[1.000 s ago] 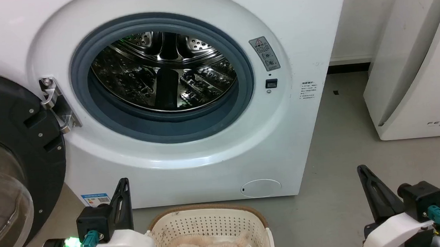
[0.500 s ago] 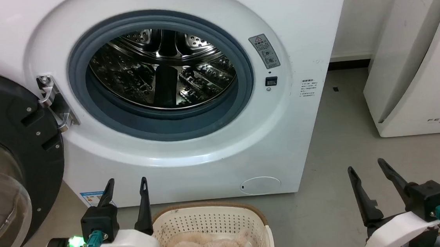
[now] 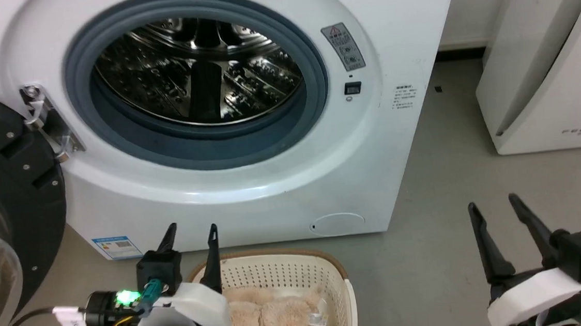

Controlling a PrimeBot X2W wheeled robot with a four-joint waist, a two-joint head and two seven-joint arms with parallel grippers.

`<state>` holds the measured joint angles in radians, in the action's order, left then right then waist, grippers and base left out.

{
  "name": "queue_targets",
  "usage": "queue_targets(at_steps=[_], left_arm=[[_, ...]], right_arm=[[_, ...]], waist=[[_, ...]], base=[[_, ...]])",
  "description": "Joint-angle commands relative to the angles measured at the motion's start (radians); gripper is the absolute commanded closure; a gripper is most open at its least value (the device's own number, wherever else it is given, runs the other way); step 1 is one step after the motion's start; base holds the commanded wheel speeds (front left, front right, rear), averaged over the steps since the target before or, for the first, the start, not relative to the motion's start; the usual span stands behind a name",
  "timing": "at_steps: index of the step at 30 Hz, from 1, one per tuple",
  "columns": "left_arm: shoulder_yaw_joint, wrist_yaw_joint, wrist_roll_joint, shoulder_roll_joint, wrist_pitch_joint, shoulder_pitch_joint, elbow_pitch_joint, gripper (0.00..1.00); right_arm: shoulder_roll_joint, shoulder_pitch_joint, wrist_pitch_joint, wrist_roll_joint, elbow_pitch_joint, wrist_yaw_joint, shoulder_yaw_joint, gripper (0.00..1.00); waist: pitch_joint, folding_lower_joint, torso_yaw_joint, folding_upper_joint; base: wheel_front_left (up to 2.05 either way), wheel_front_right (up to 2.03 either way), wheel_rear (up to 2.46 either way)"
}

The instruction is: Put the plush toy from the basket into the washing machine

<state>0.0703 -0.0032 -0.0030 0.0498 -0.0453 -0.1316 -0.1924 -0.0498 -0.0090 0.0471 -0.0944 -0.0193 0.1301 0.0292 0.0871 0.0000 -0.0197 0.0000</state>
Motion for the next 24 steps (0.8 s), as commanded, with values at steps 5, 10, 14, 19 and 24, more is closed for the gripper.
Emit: queue_targets(at_steps=[5, 10, 14, 19, 24], left_arm=[[0.020, -0.006, 0.001, 0.003, 0.001, -0.066, -0.093, 0.00], [0.042, -0.011, 0.005, 0.011, 0.025, -0.110, -0.164, 0.00], [0.068, -0.019, 0.016, 0.023, 0.054, -0.142, -0.210, 0.00], [0.102, -0.027, 0.030, 0.037, 0.084, -0.187, -0.263, 0.00], [0.166, -0.041, 0.062, 0.057, 0.119, -0.256, -0.335, 0.00]], right_arm=[[0.000, -0.034, 0.017, -0.025, -0.018, 0.000, 0.011, 0.00], [0.000, -0.052, 0.027, -0.039, -0.027, 0.000, 0.018, 0.00], [0.000, -0.070, 0.035, -0.053, -0.037, 0.000, 0.028, 0.00], [0.000, -0.092, 0.046, -0.072, -0.052, 0.000, 0.033, 0.00], [0.000, -0.122, 0.060, -0.097, -0.074, 0.000, 0.043, 0.00]], waist=[[0.052, 0.0000, -0.014, 0.0000], [0.104, 0.0000, -0.025, 0.0000], [0.148, 0.0000, -0.033, 0.0000], [0.208, 0.0000, -0.042, 0.0000], [0.296, 0.0000, -0.052, 0.0000]], base=[[0.00, 0.00, 0.00], [0.00, 0.00, 0.00], [0.00, 0.00, 0.00], [0.00, 0.00, 0.00], [0.00, 0.00, 0.00]])
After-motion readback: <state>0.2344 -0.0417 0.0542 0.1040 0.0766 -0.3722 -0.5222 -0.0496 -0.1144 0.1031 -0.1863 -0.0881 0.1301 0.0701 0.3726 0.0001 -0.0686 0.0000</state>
